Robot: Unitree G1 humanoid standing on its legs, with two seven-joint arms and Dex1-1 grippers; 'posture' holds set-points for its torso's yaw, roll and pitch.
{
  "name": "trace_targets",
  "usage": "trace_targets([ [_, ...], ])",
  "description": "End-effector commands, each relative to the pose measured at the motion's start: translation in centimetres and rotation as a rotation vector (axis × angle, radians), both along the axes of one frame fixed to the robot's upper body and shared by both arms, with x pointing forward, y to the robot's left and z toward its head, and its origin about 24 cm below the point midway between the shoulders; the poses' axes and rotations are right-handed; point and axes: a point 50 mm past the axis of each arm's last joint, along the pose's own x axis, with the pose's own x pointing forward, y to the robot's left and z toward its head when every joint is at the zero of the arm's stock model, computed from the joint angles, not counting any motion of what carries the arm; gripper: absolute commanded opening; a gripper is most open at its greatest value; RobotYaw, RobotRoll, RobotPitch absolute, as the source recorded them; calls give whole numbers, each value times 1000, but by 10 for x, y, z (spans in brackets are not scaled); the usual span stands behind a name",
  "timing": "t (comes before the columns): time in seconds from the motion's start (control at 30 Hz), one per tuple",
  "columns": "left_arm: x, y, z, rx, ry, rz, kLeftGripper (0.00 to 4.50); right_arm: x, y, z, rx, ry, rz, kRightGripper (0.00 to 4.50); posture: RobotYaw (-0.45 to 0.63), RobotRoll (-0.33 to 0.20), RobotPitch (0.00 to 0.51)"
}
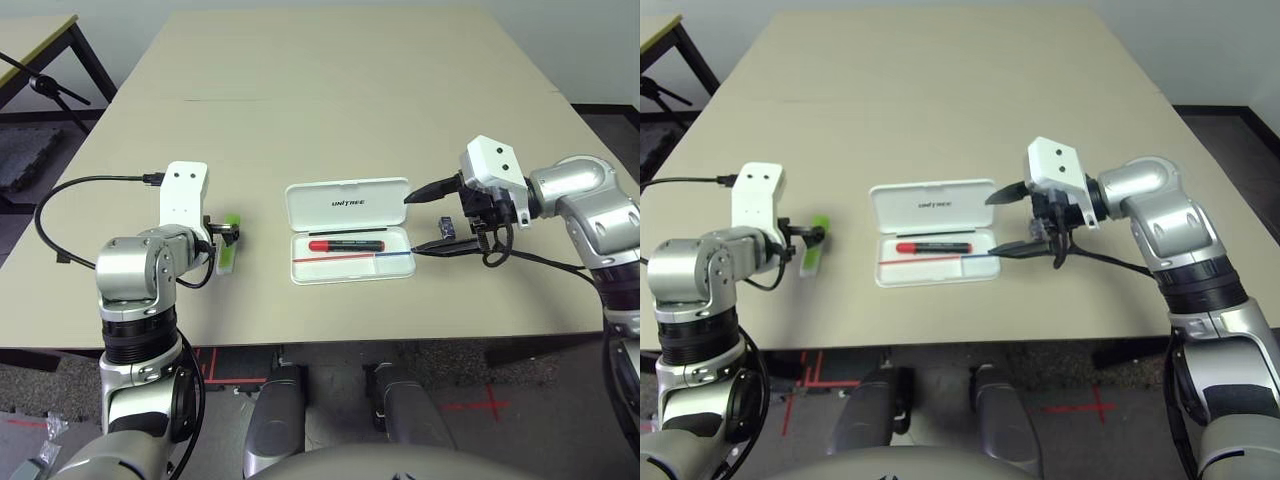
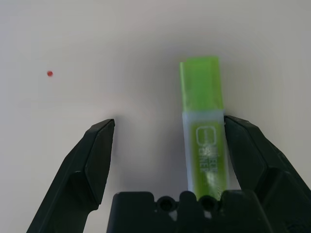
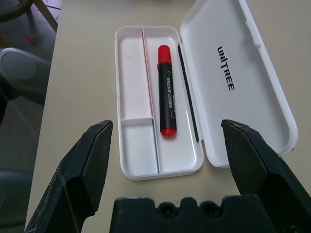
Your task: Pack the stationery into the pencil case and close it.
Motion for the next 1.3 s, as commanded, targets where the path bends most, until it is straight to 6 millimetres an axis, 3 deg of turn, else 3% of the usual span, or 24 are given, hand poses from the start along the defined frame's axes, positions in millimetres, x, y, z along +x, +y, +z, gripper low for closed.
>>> trace_targets([
  [0.03,0,-1,-5,1,24,4,4500,-3,0,1,-14,-9,2,4475,143,0,138],
  [0.43,-3,1,-23,-15,94,13,4500,-2,0,0,-21,-15,-1,4475,139,0,136],
  [0.53,-4,-1,-24,-25,109,4,3883,-2,0,0,-24,-16,-3,4500,139,0,136],
  [0.8,-7,-3,-23,-33,130,-30,1082,-1,1,0,-26,-19,-3,4500,143,0,136],
  [1.0,-7,-7,-10,-7,77,-174,1086,0,2,0,-27,-20,-2,4500,146,0,136],
  [1.3,-25,-3,21,113,-113,-737,1086,3,0,-2,-36,-20,-8,4500,157,0,138],
])
